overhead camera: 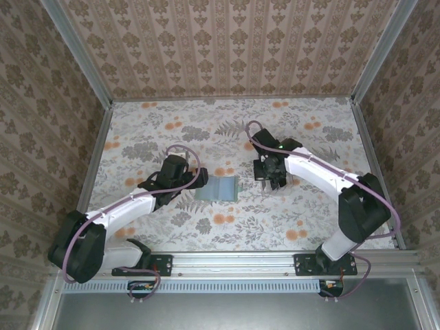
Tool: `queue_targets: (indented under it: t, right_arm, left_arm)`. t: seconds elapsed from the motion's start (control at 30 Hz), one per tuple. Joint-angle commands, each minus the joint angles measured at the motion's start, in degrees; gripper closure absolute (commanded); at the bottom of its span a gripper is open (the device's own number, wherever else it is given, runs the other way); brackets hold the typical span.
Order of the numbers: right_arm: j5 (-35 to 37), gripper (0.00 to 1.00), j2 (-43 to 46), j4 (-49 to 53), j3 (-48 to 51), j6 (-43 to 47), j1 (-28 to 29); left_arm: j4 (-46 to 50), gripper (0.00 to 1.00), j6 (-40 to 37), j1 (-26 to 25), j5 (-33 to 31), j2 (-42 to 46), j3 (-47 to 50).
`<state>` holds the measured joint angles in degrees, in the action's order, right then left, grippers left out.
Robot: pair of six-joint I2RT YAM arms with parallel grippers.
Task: Put the credit cards into the card holder
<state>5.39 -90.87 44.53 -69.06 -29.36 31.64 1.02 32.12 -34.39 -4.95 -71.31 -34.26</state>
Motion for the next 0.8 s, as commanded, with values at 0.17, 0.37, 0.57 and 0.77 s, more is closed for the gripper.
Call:
queue_targets:
  t: [0.17,0.37,0.57,0.77]
  right_arm:
    - [-10.5,1.0,7.4,-10.4,2.5,-7.9,1.3]
    - [-10.7,1.0,3.3,-22.1,4.2,-15.3,7.8]
    - [-4.7,1.0,-5.4,-27.6,2.9,-21.2,12.8]
    - [-1.8,1.0,-9.3,-28.6,2.3,-22.8,14.3]
  left_arm:
    - [1.4,0.0,-0.4,0.4,-1.0,-0.2,-0.3]
    - [5.8,0.0,0.7,0.5,-4.7,-0.3,-2.0]
    - [8.5,0.0,1.9,0.5,-6.3,-0.3,-2.5]
    - [9.0,0.0,2.2,0.6,-6.7,0.7,-2.1]
